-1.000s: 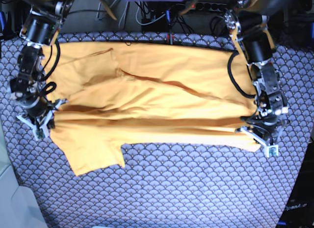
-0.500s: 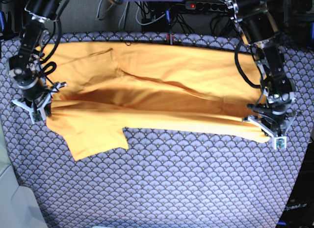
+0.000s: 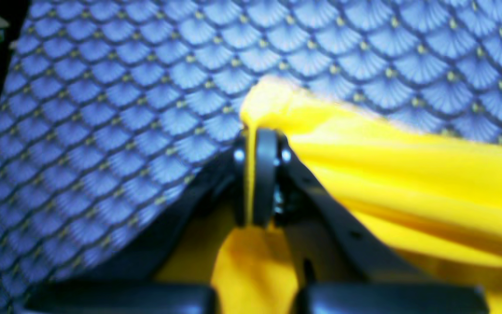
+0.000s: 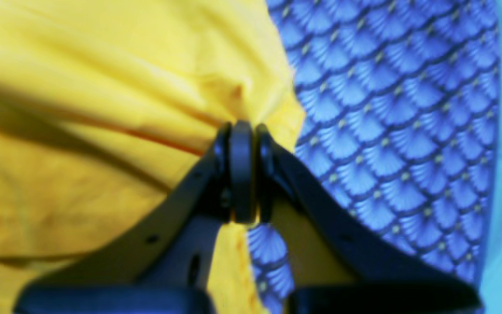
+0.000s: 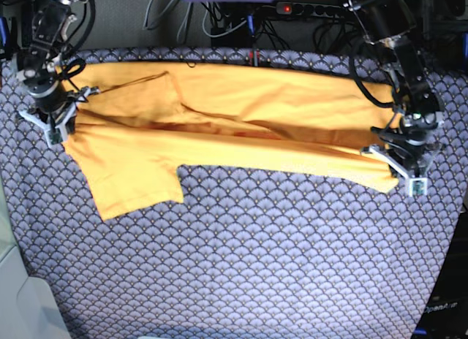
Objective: Fold the T-shirt properly
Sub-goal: 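Lift the hem half with both grippers and fold it toward the collar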
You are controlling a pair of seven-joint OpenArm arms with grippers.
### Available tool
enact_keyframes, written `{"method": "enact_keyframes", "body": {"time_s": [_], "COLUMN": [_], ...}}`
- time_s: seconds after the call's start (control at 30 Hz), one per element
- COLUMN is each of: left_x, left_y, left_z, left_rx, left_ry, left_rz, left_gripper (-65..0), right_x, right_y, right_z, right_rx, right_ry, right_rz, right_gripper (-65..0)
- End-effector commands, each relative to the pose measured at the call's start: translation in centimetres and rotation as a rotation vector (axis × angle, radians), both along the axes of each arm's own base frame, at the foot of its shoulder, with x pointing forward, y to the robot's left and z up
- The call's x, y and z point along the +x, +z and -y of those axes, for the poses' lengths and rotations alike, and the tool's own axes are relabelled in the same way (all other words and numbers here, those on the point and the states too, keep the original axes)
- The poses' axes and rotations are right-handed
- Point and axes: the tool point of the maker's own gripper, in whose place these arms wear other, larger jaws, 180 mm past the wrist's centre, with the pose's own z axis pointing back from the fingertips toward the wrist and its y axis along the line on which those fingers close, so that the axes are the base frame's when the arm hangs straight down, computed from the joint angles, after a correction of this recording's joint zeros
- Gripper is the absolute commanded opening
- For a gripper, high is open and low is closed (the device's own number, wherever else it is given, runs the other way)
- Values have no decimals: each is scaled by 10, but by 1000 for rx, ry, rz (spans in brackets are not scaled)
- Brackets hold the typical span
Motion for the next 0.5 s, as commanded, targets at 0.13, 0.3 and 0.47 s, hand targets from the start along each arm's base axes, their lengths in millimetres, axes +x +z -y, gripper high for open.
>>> {"method": "enact_keyframes", "body": {"time_s": [0.13, 0.3, 0.47], "left_x": [1, -3, -16], "left_y": [15, 10, 13], "left_z": [-17, -13, -33], "left_rx": [43, 43, 43], "left_ry": [4, -27, 34], "left_rz": [25, 8, 14], "left_gripper": [-650, -650, -650], "right_x": [3, -2, -13], "right_y": [43, 46, 38], "right_z": [-10, -19, -19], "right_rx": [-4, 7, 11], "right_ry": [18, 25, 24], "right_rz": [140, 151, 121], "right_gripper": [-642, -641, -640]}}
